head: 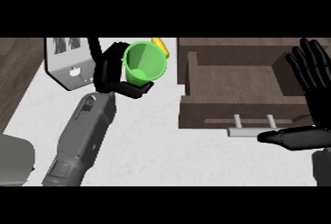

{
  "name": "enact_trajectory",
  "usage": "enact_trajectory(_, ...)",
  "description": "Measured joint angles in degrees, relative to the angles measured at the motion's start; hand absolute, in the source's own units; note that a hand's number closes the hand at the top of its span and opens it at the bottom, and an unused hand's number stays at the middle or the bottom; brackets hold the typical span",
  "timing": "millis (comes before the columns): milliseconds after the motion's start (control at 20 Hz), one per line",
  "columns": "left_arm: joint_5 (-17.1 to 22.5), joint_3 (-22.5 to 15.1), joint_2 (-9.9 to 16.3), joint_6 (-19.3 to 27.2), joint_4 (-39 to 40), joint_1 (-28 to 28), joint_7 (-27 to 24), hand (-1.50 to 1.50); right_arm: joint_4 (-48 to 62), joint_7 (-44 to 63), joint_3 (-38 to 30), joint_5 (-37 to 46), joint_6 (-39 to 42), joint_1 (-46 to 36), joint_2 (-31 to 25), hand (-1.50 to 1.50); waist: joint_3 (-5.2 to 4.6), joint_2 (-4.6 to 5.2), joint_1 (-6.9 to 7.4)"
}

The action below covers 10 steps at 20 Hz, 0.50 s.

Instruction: Pick up the cup, place it into the drawer and close the drawer

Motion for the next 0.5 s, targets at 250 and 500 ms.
enact_trajectory(250,1.67,-4.4,-1.16,6.25,-4.06,-6.75,9.19,1.5,1.93,-0.92,0.09,0.58,-0.18,-1.46,0.19,-1.5,-0.01,0.15,-0.42)
enact_trajectory(500,3.31,-8.44,-1.55,13.56,-3.91,-14.91,17.61,1.5,0.19,-0.34,-0.54,-0.18,0.15,-1.05,-0.31,-1.5,-0.02,0.3,-1.19)
